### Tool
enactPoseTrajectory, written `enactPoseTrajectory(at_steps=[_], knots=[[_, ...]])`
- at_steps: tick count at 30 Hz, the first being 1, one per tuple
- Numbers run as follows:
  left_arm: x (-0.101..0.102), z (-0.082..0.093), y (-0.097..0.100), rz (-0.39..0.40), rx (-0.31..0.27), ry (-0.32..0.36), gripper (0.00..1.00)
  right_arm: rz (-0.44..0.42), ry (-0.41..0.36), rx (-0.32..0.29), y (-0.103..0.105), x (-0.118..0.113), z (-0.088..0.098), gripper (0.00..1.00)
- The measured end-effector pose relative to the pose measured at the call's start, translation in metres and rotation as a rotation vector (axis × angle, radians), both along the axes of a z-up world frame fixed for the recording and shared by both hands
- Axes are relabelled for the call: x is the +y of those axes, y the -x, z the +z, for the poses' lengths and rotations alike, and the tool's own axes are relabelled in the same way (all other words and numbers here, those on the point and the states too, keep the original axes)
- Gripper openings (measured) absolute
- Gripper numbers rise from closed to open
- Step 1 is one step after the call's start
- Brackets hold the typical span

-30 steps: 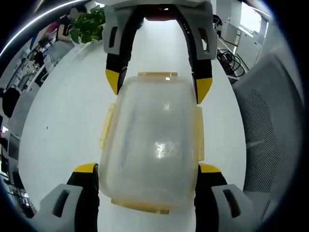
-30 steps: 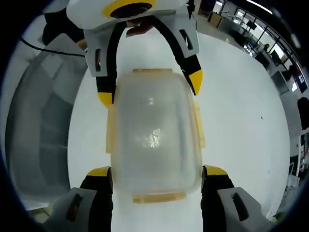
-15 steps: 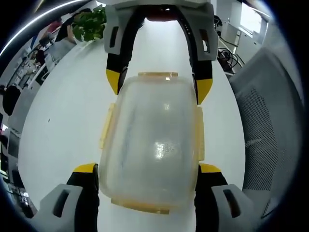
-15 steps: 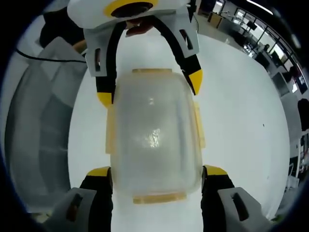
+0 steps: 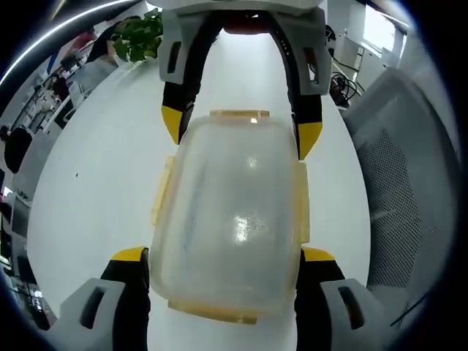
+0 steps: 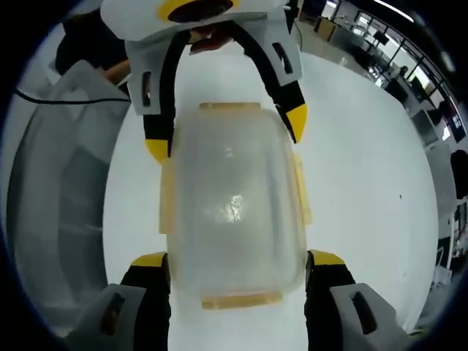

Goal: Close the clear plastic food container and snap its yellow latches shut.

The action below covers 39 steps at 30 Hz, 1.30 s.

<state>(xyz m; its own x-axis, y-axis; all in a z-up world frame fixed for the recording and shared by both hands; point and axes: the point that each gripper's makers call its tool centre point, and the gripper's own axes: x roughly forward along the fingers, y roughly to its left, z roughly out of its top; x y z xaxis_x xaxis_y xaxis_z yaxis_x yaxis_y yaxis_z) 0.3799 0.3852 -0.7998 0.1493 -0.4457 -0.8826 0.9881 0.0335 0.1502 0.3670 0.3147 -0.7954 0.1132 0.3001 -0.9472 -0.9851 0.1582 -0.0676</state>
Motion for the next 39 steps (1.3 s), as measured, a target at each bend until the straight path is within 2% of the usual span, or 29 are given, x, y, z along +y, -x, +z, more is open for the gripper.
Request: enactPoseTrajectory(at_steps=[7, 21, 39], knots=[[0.008, 0.000, 0.000, 0.001, 0.000, 0.000, 0.82, -0.001, 0.001, -0.002, -0.001, 0.007, -0.001, 0.76], [0.008, -0.002, 0.000, 0.007, 0.009, -0.004, 0.83, 0.003, -0.004, -0.003, -0.001, 0.007, -0.002, 0.76], [0.007, -0.001, -0.014, 0.012, 0.005, -0.006, 0.83, 0.006, -0.014, -0.008, -0.015, 0.007, -0.001, 0.76]])
